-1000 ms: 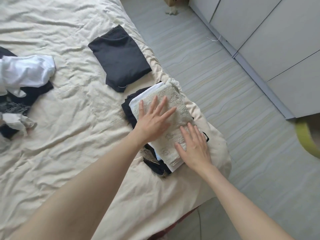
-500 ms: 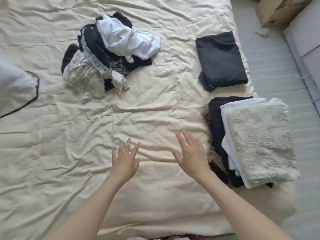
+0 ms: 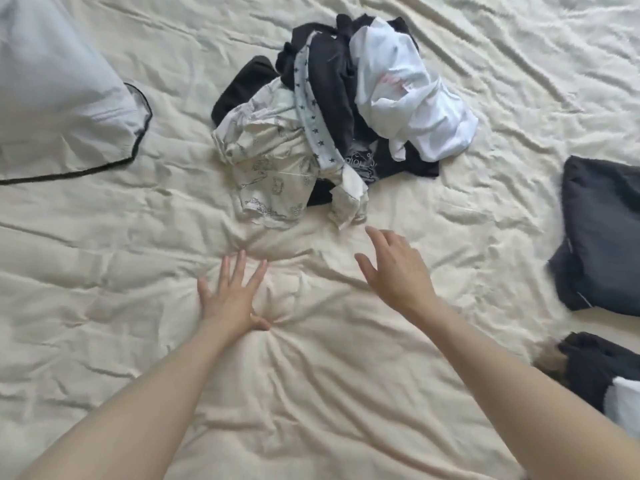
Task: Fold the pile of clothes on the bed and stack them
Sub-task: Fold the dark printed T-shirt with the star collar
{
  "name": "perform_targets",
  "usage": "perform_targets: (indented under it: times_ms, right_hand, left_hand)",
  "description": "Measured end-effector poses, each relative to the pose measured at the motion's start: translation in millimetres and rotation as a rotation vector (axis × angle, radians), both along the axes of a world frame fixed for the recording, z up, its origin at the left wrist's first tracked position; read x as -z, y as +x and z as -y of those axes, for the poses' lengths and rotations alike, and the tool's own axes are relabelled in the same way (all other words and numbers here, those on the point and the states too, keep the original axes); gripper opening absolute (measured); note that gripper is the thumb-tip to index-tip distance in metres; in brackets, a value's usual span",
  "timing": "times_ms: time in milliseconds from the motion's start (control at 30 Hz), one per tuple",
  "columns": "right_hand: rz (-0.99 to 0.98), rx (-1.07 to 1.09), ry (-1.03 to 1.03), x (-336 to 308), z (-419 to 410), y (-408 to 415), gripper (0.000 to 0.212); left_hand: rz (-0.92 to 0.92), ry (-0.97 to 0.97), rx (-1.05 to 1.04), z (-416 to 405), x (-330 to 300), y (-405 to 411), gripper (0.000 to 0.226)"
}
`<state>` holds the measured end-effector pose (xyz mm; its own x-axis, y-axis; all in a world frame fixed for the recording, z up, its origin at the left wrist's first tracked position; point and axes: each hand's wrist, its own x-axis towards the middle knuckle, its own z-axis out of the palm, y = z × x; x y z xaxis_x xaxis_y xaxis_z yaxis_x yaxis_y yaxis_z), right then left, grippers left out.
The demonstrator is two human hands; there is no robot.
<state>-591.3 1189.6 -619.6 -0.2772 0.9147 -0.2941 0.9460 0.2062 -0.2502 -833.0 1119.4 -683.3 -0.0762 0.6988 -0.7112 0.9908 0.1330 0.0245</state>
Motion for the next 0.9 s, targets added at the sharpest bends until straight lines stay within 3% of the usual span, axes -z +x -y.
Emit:
perform_targets:
  times_ms: [100,233,333,400,600,700,800,833,900]
  right_hand:
    - [-0.141,0.062,0.104,10.1,-66.3,-35.7,0.044]
    - [-0.429,0.484,0.0,19.2,-132.7,-86.0,0.048]
    - [-0.511,0.703,0.01,17.0,-158.0,-100.8,0.024]
    - [-0.47,0.708,0.053,13.2,-152.9,-105.5,0.02]
    - [-0.615,0.658,0.016,-9.5,-72.3,-109.2,0.047]
    - [-0.583,0.622,0.0,-38.2,-29.1,-86.8,0.049]
    - [-0.547,0.577,0.035,-74.7,7.2,-61.2,0.049]
    - [-0.553,0.566,0.063,-89.7,15.9,-55.0,0.049]
    - [-0.568,0.531,0.124,-121.9,30.0,-45.9,0.048]
  left_hand:
    - [-0.035,0.022,0.0,-3.1,22.3,0.2,0.123]
    - [-0.041,0.03,-0.006,-1.6,33.7,-1.8,0.129]
    - [-0.041,0.038,-0.012,-2.2,37.3,-0.9,0.13]
    - [-0.039,0.033,-0.019,-3.4,37.7,-2.7,0.131]
    - [0.005,-0.083,-0.039,-17.1,25.3,-5.6,0.128]
    - [0.182,-0.179,-0.084,-39.2,-6.9,-15.6,0.096]
    - [0.558,-0.128,-0.504,-38.1,-57.0,-15.2,0.051]
    - [0.674,-0.078,-0.648,-29.1,-75.1,-11.0,0.044]
    - [0.804,0.07,-0.738,-8.4,-110.4,-1.3,0.044]
